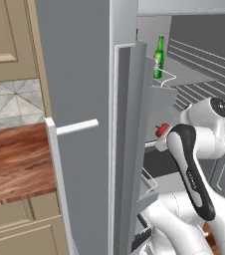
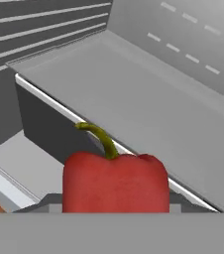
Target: Place the liquor and beer on the top shelf of the fridge to keep them out of children's reach, and place the bell pepper on lower shelves for easy access.
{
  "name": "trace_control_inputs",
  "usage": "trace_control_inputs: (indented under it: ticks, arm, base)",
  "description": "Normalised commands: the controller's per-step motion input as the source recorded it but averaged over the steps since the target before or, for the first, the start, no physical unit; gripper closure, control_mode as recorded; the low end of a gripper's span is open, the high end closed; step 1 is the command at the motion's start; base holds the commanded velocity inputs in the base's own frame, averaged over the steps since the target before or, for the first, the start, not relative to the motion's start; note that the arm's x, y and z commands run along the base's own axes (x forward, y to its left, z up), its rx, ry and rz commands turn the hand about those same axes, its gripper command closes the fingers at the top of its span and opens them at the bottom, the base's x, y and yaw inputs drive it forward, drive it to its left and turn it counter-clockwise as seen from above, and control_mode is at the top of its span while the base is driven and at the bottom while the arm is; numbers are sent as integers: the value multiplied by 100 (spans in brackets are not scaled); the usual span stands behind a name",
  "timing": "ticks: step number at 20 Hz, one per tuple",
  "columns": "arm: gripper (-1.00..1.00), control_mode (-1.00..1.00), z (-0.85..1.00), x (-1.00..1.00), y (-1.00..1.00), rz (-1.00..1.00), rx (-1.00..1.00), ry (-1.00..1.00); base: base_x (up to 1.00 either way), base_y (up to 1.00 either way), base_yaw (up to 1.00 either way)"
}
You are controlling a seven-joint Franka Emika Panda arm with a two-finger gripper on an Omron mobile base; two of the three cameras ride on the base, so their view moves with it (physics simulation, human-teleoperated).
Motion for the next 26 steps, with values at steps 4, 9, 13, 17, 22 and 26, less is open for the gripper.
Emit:
trace_control_inputs:
  ticks: [4,9,13,17,22,26]
  arm:
    - [100,-100,-30,31,-2,-1,0,-11]
    - [100,-100,-2,42,0,-8,0,-3]
    - [100,-100,-4,39,0,-13,0,0]
    - [100,-100,-12,34,0,-16,0,5]
    - [100,-100,-17,25,-10,-17,7,2]
    - [100,-100,-5,17,-13,-14,14,2]
  base:
    - [0,0,0]
    - [0,0,0]
    - [0,0,0]
    - [0,0,0]
    - [0,0,0]
    - [0,0,0]
